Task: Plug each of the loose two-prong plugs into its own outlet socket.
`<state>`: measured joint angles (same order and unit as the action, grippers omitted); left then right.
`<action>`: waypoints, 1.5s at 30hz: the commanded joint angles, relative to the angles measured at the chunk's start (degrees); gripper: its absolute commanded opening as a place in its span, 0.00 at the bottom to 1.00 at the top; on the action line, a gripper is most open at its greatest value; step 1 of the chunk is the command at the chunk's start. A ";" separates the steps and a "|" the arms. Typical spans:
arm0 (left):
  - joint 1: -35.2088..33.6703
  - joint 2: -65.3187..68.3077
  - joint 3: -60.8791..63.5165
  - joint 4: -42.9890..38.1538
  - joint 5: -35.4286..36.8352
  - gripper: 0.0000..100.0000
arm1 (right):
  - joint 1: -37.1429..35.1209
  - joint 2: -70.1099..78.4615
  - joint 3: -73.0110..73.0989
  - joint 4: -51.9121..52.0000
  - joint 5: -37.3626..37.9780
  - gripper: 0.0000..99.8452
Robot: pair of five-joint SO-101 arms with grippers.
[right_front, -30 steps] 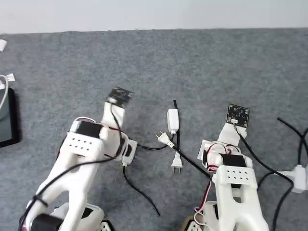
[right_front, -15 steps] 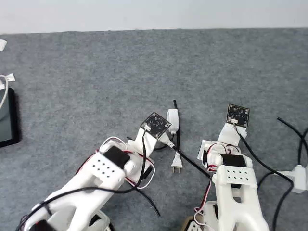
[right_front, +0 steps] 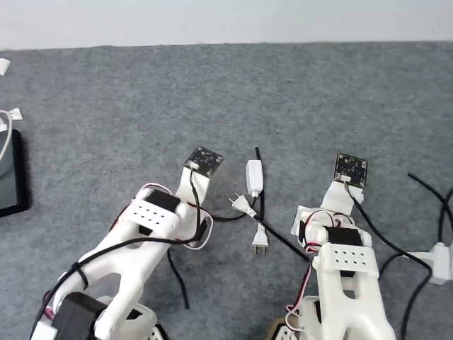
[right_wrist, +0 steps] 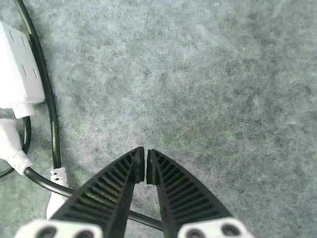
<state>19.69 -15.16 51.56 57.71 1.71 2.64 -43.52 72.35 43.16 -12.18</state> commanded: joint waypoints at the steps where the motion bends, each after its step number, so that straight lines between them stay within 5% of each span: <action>1: -2.81 0.00 -2.59 -1.23 -1.14 0.01 | 0.40 -1.36 -0.18 -0.66 0.62 0.01; 15: -3.87 -3.52 -2.77 -0.88 -1.14 0.01 | 0.04 -1.10 -0.18 -0.66 0.62 0.01; 28: -5.71 -45.54 13.76 9.41 -0.79 0.02 | -0.75 -1.54 -0.53 -0.92 0.09 0.01; 34: -17.67 -54.59 22.99 9.67 -0.88 0.14 | -11.30 -1.45 -4.66 -0.75 -4.31 0.01; 37: -18.37 -54.68 24.66 9.76 -0.62 0.22 | -15.34 -0.92 -8.70 -1.19 -5.89 0.01; 45: -18.37 -54.77 25.54 9.23 -0.62 0.22 | -24.84 1.01 -12.92 -0.66 -11.96 0.01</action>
<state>1.58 -69.41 77.76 66.77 1.10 -19.08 -43.43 63.12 43.16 -21.93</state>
